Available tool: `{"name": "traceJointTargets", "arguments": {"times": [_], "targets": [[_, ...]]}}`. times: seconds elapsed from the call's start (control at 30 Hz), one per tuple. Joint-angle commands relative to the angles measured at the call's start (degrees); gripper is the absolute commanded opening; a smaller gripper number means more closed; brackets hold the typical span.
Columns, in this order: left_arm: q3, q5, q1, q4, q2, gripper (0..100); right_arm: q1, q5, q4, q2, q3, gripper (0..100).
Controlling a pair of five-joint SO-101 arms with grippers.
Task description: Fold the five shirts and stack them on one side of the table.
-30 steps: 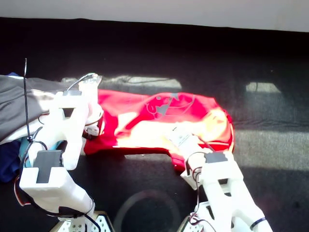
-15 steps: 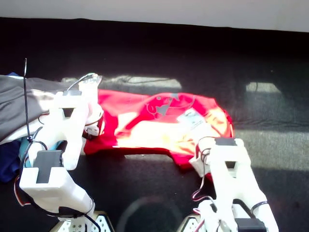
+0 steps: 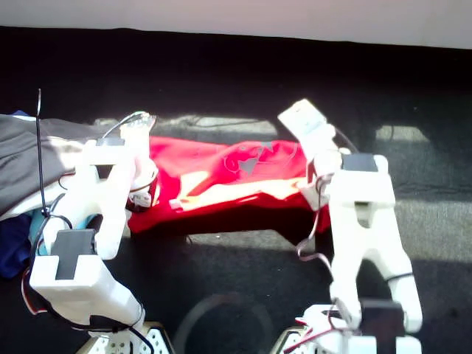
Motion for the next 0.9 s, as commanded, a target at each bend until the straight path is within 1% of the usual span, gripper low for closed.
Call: {"name": "traceJointTargets", "arguments": {"times": [0.0, 0.07, 0.17, 0.27, 0.37, 0.47, 0.57, 0.63, 0.8, 0.87], "targets": [[0.22, -0.18, -0.66, -1.93, 0.04, 1, 0.75, -2.29, 1.19, 9.10, -11.38, 0.6], [0.22, -0.18, -0.66, -1.93, 0.04, 1, 0.75, -3.96, 1.63, 13.41, -16.48, 0.6], [0.22, -0.18, -0.66, -1.93, 0.04, 1, 0.75, -4.22, 2.07, 19.03, -22.29, 1.5], [0.22, -0.18, -0.66, -1.93, 0.04, 1, 0.75, -5.45, 3.12, 23.96, -27.03, 8.1], [0.22, -0.18, -0.66, -1.93, 0.04, 1, 0.92, -10.64, 2.77, 27.21, -30.81, 15.2], [0.22, -0.18, -0.66, -1.93, 0.04, 1, 1.01, -18.55, 2.59, 29.32, -35.65, 15.6], [0.22, -0.18, -0.66, -1.93, 0.04, 1, 1.01, -23.47, 3.12, 29.76, -39.43, 15.6], [0.22, -0.18, -0.66, -1.93, 0.04, 1, 1.10, -24.79, 4.97, 28.70, -40.84, 15.6], [0.31, -0.18, -0.66, -1.93, 0.04, 1, 1.10, -24.53, 12.62, 22.99, -41.19, 15.6], [0.31, -0.18, -0.66, -1.93, 0.04, 1, 1.10, -24.44, 16.31, 20.88, -41.10, 13.0]]}}
